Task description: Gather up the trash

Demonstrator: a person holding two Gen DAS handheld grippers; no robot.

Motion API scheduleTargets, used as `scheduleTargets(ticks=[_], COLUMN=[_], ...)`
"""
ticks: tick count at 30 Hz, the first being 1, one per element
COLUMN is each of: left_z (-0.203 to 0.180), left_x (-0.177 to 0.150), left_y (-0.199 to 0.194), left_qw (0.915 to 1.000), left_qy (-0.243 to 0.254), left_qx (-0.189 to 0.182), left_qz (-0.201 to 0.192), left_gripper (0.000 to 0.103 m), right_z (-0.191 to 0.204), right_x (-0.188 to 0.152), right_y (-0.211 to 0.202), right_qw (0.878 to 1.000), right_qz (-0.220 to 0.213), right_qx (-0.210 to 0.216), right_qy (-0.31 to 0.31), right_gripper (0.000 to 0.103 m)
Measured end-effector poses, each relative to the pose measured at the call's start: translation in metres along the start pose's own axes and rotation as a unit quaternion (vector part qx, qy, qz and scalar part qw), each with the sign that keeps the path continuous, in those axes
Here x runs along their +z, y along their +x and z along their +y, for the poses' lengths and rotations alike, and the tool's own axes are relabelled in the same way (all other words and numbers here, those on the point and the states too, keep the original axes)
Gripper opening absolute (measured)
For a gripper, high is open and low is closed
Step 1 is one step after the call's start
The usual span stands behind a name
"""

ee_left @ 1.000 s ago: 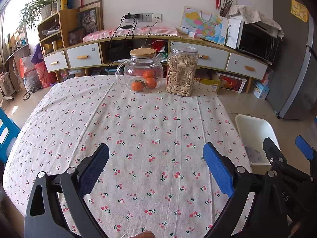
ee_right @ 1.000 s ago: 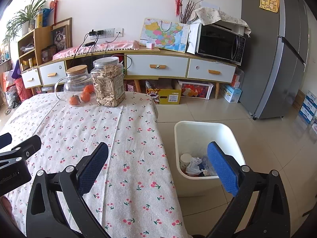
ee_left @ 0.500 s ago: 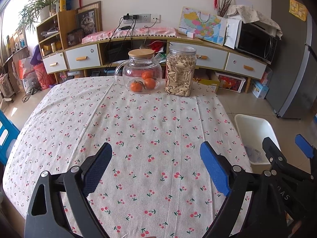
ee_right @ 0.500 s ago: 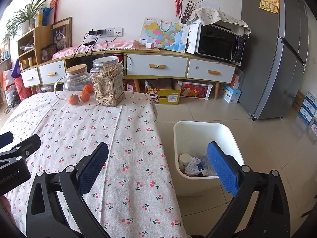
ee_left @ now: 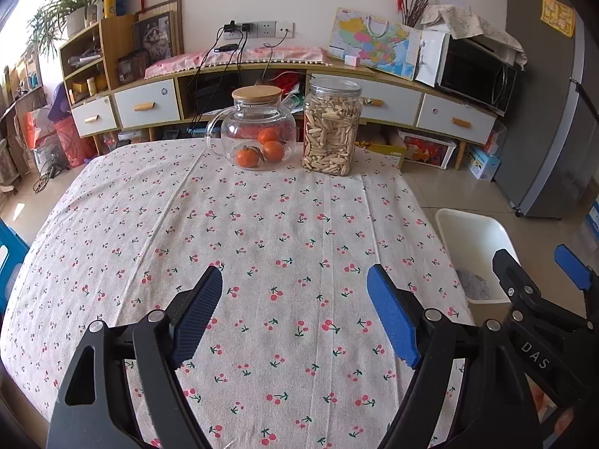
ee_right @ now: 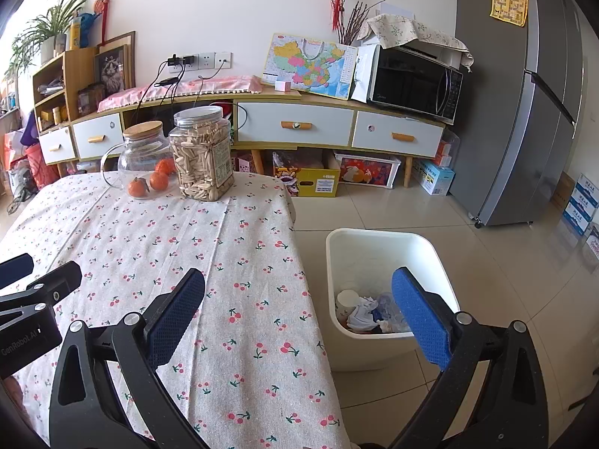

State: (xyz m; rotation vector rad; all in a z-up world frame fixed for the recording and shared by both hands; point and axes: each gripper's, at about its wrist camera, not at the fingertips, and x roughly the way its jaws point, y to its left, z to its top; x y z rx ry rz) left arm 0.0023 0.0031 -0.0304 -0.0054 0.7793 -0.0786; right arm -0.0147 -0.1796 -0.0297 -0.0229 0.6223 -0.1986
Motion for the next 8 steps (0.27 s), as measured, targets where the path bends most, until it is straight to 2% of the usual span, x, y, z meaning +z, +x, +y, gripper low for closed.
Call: scheduleTargets(ticks=[2,8], left_z=[-0.0004,0.0015], left_x=[-0.0012,-0.0013], left_y=[0.0012,0.0], left_qw=[1.0,0.9999], left_qy=[0.0,-0.005], left_qx=[0.002,0.009], left_qz=[0.006,0.007], left_gripper=[0.084,0.088], right_z=[-0.0003,-0.0004], right_x=[0.0001,-0.0002], right_y=[-0.0001,0.0001], right_qw=[1.0,1.0], right_qz=[0.0,0.0], right_qx=[0.0,0.0], right_qy=[0.0,0.0], right_gripper=[0.096,0.096])
